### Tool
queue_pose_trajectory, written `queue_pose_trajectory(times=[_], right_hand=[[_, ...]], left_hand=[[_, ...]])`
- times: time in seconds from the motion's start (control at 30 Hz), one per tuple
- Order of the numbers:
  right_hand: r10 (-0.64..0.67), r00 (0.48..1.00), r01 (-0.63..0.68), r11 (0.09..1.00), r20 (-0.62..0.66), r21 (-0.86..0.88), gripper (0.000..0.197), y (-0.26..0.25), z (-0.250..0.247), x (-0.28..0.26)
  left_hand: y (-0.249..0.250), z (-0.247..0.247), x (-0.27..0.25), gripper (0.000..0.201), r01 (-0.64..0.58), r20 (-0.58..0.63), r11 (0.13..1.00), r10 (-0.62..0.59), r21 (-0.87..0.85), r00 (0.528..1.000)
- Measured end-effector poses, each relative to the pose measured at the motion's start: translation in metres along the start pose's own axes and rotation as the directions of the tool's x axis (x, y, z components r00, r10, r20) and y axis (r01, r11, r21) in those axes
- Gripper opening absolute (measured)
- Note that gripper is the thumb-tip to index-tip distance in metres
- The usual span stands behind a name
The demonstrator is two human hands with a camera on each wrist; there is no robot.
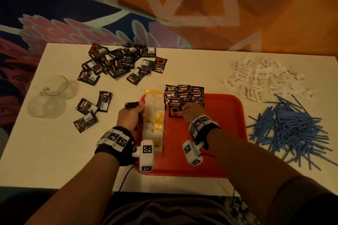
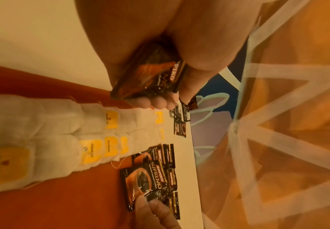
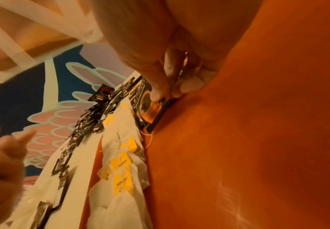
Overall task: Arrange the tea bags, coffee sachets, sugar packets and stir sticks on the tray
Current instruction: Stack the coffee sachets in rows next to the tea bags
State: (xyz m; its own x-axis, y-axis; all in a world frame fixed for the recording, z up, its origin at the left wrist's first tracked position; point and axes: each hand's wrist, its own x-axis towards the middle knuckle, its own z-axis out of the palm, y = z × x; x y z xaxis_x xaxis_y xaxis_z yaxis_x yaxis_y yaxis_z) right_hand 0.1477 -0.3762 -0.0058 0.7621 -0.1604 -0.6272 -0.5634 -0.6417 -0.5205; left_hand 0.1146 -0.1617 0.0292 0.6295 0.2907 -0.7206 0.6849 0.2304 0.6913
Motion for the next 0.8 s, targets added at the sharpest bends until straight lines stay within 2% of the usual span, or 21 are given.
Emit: queue_pose_trajectory(times=[0.17,0.27,0.53,0.8], right_hand=[[0.034,0.999,-0.033,0.998,0.022,-0.048,0.018,-0.010,0.007,0.012],[0.051,0.999,-0.051,0.999,-0.012,-0.021,0.012,-0.012,0.011,0.017],[0.088,0.993,-0.084,0.995,-0.077,0.051,0.023,-0.012,0.020,0.022],[0.072,0.995,-0.070,0.997,-0.070,0.022,0.018,-0.009,0.018,0.021]], left_hand=[[0.005,-0.014,0.006,0.018,0.041,0.015,0.998,-0.040,-0.042,0.999],[0.006,-0.019,0.011,0.016,0.068,0.030,0.996,-0.066,-0.061,0.997],[0.007,-0.021,0.014,0.014,0.078,0.051,0.996,-0.075,-0.049,0.996],[0.008,-0.017,0.007,0.010,0.078,0.084,0.993,-0.071,-0.089,0.994]])
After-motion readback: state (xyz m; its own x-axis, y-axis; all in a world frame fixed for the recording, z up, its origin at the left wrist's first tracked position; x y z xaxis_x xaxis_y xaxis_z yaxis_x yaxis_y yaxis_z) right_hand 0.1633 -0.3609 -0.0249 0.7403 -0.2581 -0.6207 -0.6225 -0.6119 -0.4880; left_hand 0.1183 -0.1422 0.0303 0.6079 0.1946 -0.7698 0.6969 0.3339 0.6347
